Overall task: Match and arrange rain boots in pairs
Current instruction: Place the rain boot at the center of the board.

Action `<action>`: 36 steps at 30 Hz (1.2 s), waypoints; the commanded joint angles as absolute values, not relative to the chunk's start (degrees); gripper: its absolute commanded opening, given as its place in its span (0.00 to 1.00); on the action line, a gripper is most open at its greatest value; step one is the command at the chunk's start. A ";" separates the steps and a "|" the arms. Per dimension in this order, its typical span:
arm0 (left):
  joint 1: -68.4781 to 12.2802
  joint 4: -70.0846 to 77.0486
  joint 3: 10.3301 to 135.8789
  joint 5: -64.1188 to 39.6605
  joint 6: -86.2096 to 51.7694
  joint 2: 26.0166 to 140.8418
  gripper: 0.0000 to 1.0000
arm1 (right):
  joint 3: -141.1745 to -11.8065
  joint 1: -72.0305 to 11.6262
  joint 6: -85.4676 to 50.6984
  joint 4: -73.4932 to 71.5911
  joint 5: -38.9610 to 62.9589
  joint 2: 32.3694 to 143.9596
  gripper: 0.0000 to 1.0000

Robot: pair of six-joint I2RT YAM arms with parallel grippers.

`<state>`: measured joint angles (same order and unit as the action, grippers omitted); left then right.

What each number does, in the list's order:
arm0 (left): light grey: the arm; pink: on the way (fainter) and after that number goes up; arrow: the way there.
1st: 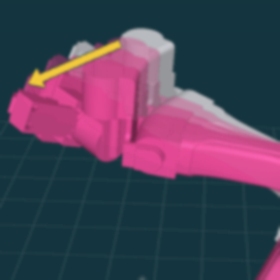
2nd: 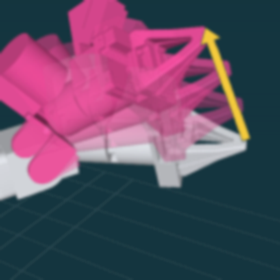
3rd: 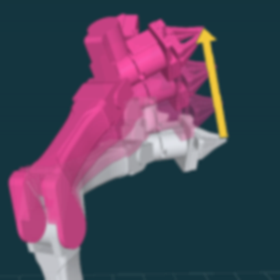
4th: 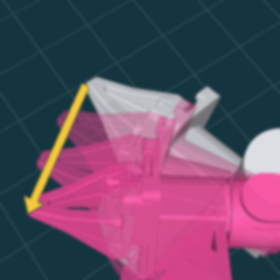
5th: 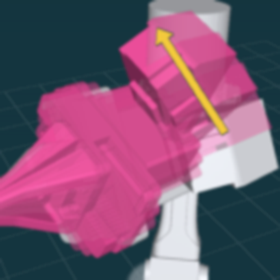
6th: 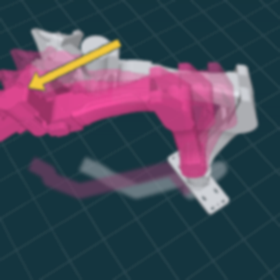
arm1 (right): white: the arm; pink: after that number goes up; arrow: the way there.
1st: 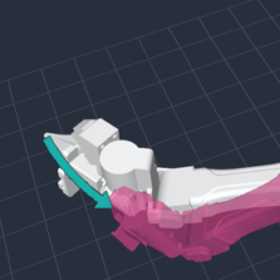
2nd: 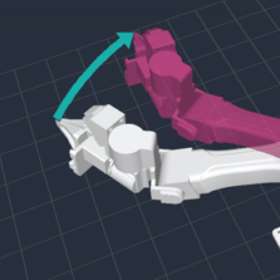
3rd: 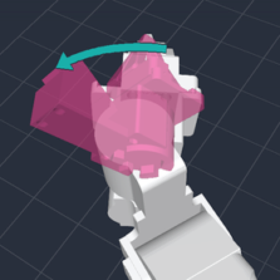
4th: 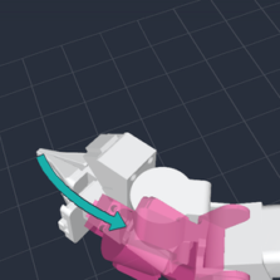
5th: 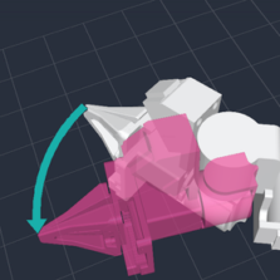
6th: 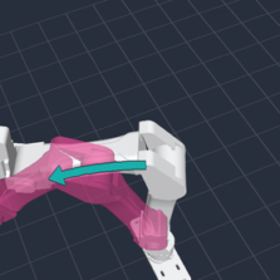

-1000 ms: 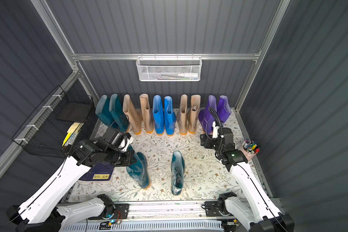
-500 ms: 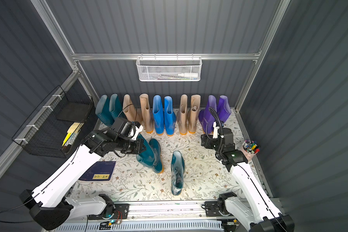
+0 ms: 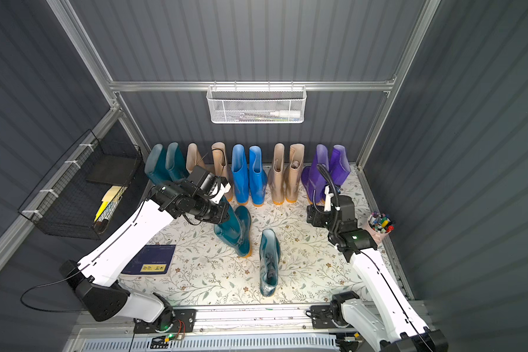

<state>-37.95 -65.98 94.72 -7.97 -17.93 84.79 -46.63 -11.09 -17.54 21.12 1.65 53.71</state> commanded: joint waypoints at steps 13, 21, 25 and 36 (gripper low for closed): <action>-38.23 -66.86 99.19 -9.01 -12.13 88.00 0.00 | -46.41 -11.17 -16.70 21.36 0.54 53.76 0.79; -38.23 -65.79 99.20 -9.38 -12.83 88.49 0.00 | -46.41 -11.16 -16.35 21.41 0.19 54.04 0.79; -38.24 -65.84 99.67 -9.49 -13.01 88.51 0.00 | -46.32 -11.18 -16.33 21.50 0.08 54.06 0.79; -38.40 -63.86 97.20 -11.59 -13.53 87.67 0.00 | -46.05 -11.16 -16.17 21.62 -0.01 54.15 0.79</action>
